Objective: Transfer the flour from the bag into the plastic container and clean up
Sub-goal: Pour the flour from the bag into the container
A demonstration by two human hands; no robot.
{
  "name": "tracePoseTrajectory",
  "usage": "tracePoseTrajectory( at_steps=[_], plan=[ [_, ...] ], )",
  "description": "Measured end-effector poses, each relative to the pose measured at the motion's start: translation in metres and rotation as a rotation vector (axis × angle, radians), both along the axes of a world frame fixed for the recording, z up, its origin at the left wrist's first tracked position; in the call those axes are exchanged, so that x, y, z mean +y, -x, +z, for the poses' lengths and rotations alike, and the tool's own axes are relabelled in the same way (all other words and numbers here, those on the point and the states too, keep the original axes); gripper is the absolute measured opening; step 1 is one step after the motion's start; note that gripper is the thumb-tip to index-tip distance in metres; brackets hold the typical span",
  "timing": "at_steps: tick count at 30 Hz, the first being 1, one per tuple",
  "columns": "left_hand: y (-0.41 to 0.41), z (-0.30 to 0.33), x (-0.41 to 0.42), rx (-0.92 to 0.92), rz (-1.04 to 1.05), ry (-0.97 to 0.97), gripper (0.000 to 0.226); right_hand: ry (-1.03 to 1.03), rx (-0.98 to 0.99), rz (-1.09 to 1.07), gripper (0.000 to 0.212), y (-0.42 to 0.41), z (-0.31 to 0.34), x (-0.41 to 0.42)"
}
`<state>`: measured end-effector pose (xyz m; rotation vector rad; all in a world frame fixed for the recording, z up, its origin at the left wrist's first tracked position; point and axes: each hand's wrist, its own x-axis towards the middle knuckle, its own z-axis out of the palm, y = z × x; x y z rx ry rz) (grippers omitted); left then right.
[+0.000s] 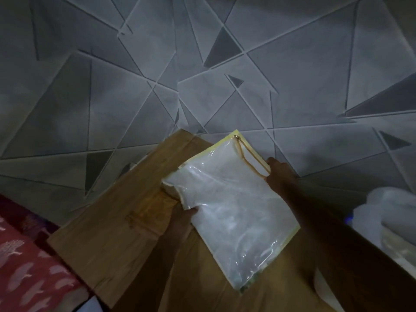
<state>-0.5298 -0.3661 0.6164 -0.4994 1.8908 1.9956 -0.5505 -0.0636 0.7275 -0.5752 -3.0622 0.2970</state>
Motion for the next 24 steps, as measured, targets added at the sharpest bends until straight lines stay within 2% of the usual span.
tracePoseTrajectory(
  at_steps=[2,5,8,12,14,16,19,21,24],
  plan=[
    [0.010,-0.025,0.005,-0.008,-0.063,0.079,0.052,-0.069,0.013,-0.003,0.034,0.005,-0.007,0.003],
    [0.011,-0.029,0.020,0.020,-0.107,0.262,0.077,-0.092,-0.012,0.012,0.032,0.006,-0.021,0.010],
    [0.003,-0.018,0.031,0.094,-0.060,0.502,0.074,-0.081,-0.048,0.000,0.038,0.000,-0.037,0.013],
    [-0.011,-0.018,0.035,0.238,-0.009,0.562,0.086,-0.154,-0.055,-0.060,0.044,-0.014,-0.056,0.013],
    [-0.018,-0.019,0.036,0.276,0.043,0.567,0.076,-0.053,0.022,-0.101,0.045,-0.019,-0.064,0.011],
    [-0.028,-0.012,0.041,0.323,0.097,0.619,0.069,0.107,0.191,-0.167,0.041,-0.026,-0.065,0.002],
    [-0.043,0.007,0.049,0.374,0.097,0.705,0.062,0.457,0.428,-0.285,0.030,-0.052,-0.048,-0.023],
    [-0.050,0.028,0.056,0.404,0.139,0.550,0.045,0.614,0.568,-0.332,0.023,-0.072,-0.032,-0.039],
    [-0.065,0.074,0.075,0.511,0.151,0.325,0.027,0.740,0.749,-0.380,0.017,-0.112,0.000,-0.051]
  ],
)
